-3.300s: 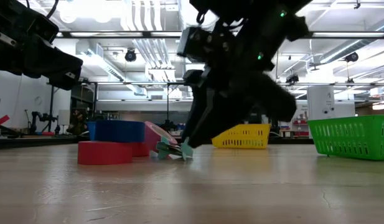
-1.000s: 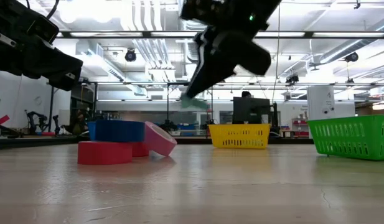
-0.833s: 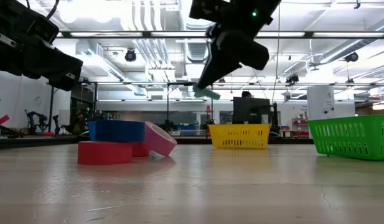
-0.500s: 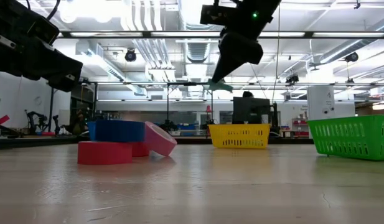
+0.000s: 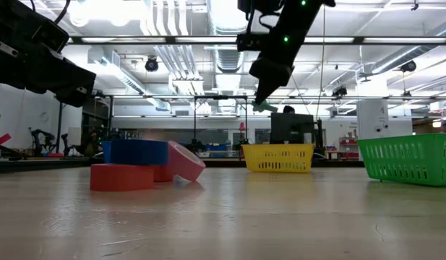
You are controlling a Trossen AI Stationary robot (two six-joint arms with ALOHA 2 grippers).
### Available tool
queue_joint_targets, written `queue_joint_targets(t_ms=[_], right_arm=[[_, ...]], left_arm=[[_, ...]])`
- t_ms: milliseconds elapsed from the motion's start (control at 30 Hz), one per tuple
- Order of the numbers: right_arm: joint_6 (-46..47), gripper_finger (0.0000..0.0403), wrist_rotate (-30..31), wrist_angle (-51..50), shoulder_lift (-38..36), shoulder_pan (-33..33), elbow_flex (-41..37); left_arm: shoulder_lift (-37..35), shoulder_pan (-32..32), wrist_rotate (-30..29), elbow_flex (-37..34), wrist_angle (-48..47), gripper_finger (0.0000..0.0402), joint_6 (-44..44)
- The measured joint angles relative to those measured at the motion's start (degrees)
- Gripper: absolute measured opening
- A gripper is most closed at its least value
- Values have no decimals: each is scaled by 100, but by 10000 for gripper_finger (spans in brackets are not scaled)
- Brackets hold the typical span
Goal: Pick and place Stapler, Stapler remover, tape
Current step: Put the blue staple remover into the yellow bin
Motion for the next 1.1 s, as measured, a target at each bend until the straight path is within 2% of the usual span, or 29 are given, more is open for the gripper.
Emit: queue_joint_targets(t_ms=[233,533,1100], right_arm=[[17,8,-758,47,2,-493,-83],[309,8,-778,41,4,-807,-270],[551,8,-893,456,4,-824,-813]], left_arm=[[0,1,1,0,1,16,0],[0,1,2,0,1,16,1],[2,0,0,0,1,16,1]])
